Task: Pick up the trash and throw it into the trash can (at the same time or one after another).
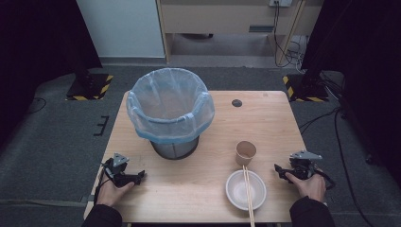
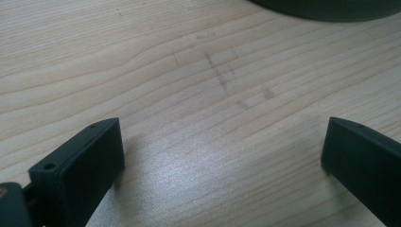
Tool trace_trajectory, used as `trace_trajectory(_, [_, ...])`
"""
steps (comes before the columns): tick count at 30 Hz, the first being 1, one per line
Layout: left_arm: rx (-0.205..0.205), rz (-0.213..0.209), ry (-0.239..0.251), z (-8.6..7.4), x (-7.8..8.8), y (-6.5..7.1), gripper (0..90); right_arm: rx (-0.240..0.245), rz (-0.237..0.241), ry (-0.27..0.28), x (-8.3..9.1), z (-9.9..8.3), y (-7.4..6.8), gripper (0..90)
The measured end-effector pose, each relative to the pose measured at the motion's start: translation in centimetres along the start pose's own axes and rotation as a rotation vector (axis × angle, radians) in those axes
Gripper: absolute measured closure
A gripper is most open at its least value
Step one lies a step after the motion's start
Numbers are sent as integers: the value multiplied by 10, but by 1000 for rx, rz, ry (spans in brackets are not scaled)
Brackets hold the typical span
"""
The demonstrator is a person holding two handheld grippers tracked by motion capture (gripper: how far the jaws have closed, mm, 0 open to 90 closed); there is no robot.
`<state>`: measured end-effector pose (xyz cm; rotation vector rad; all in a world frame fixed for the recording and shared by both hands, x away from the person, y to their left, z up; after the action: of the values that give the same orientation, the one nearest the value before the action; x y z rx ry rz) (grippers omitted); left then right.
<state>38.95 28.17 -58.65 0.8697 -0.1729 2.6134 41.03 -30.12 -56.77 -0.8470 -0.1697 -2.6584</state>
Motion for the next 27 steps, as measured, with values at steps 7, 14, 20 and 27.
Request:
trace_trajectory(7, [1, 2, 0, 0, 0, 3, 0, -60, -30, 78, 11, 16, 3, 300])
trace_trajectory(14, [0, 3, -1, 0, 0, 7, 0, -62, -20, 124, 17, 31, -3, 298])
trace_trajectory(20, [-6, -7, -2, 0, 0, 9, 0, -47, 3, 168, 24, 49, -13, 308])
trace_trajectory(27, [-7, -5, -2, 0, 0, 10, 0, -1, 24, 216, 34, 73, -31, 310])
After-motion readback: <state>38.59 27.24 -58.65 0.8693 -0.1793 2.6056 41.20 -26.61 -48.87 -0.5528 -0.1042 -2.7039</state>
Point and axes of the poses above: each handheld gripper's, and its own axes: x roughly backward along the jaws, z roughly out of its top, y roughly to its right, the point moved 7 cm from there along -x, roughly forward along the jaws, and after that the axes turned 9 degrees about y, right-handed, at the moved point
